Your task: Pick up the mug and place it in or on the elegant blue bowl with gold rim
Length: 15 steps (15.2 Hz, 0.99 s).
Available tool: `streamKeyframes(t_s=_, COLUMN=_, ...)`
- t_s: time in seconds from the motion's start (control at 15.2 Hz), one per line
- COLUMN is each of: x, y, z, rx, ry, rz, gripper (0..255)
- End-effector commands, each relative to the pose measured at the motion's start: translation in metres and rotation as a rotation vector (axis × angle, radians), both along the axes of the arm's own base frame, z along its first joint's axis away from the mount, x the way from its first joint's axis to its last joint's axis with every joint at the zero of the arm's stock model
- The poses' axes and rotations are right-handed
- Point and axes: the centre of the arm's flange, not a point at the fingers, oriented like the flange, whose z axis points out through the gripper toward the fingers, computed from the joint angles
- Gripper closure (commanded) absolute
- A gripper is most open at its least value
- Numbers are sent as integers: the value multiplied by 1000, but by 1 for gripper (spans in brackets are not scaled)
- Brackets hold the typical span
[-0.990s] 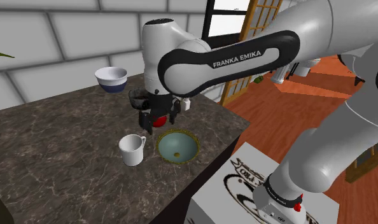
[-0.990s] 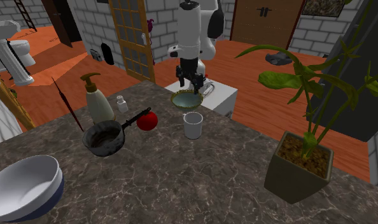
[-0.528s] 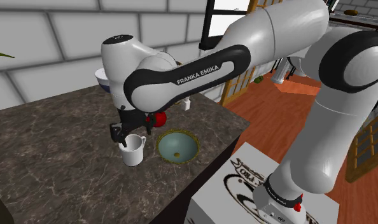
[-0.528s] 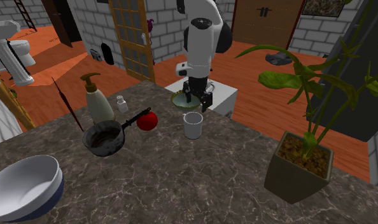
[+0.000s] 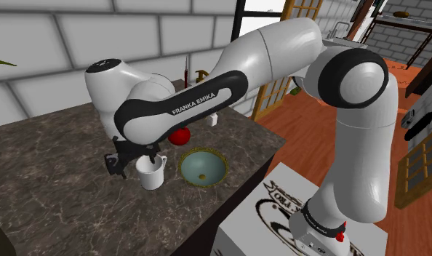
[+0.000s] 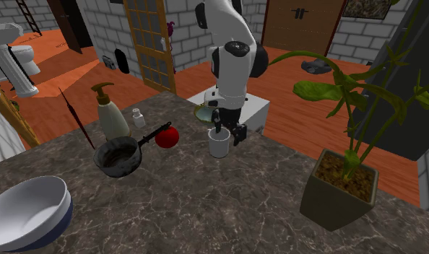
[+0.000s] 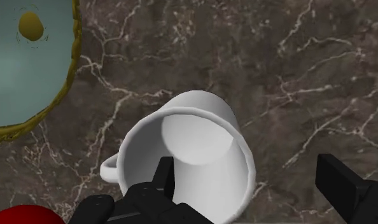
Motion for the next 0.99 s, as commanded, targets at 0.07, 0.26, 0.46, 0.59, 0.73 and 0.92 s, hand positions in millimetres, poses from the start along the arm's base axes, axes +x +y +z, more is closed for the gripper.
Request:
streamKeyframes(t_s=0.07, x=0, y=2, z=-16, rx=0, ry=-1, rz=0, gripper=0)
streamKeyframes(t_s=0.26, x=-1, y=1, z=-29, rx=0, ry=-1, rz=0, gripper=0)
streamKeyframes(t_s=0.46, x=-1, y=1, z=-29, rx=0, ry=-1, rz=0, gripper=0)
streamKeyframes(t_s=0.59, x=-1, y=1, z=-29, rx=0, ry=-1, rz=0, gripper=0)
streamKeyframes(t_s=0.73, x=-1, y=1, z=-29, rx=0, ry=-1, rz=0, gripper=0)
streamKeyframes(t_s=0.92, x=-1, y=1, z=-29, rx=0, ry=-1, rz=0, gripper=255)
